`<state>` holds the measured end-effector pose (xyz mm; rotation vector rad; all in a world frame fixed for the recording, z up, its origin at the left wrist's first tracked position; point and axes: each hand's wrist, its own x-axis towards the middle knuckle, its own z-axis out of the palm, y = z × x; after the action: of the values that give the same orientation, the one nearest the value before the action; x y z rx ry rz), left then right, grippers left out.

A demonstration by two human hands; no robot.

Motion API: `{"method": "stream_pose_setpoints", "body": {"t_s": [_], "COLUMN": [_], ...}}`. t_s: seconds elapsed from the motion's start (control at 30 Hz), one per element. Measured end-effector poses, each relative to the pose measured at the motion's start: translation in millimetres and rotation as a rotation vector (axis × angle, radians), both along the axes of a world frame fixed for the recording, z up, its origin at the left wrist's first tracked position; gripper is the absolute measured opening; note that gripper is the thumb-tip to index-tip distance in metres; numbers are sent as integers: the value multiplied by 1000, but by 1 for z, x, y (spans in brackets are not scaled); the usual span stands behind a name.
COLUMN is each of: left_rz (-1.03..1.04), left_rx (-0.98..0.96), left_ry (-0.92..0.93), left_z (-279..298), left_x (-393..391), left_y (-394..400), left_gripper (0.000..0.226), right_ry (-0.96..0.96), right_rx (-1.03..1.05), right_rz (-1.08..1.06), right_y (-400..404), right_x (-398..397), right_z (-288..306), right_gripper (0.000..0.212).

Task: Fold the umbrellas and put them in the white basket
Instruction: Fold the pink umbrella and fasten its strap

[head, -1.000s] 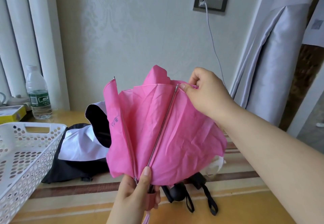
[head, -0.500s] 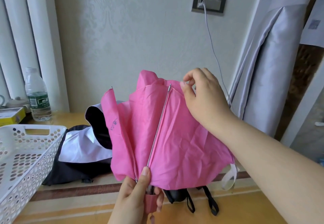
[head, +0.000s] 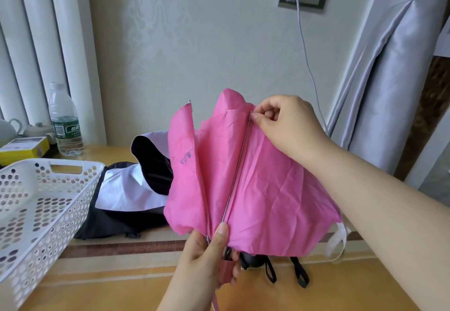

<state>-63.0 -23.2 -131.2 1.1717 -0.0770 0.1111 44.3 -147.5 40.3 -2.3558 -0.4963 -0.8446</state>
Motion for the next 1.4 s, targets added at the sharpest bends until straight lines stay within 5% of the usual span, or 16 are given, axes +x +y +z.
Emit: {"method": "stream_pose_setpoints", "body": {"t_s": [0.33,0.43,0.5,0.6,0.73,0.83,0.93,1.07,1.13,1.2,1.4], "left_rz": [51,58,74,93,110,83,69,98,124,144,122], "left_rx": [-49,-61,-99,-158,-234,-287,-303,-278,-262,-254,-291], "left_ry": [19,47,78,99,111,98,97,90,88,96,93], "left_z": [-1,-1,-2,-1,2,3,2,4,3,1,1], "left_x": [0,3,6,9,8,7,6,5,8,10,11], "left_y": [-1,1,4,9,14,14,11,7,9,13,15], "left_gripper": [62,47,39,32,29,23,21,22,25,29,21], "right_ry": [-128,-52,-3,-60,438,826,959,707,537,442,553], "right_rx": [-149,-234,-165,97,240,441,681,970,907,822,884], "right_rz": [-124,-61,-17,-91,-285,-140,63,93,43,25,243], "right_y": [0,1,-6,-30,-66,-70,-59,-52,-54,-60,-82], "right_x": [-2,-6,-12,-29,-44,-51,-51,-38,-34,-31,-30], "right_z": [-6,-10,-18,-40,-80,-98,-104,-93,-87,-84,-66], "right_gripper": [8,19,43,47,56,55,44,31,15,24,21]}}
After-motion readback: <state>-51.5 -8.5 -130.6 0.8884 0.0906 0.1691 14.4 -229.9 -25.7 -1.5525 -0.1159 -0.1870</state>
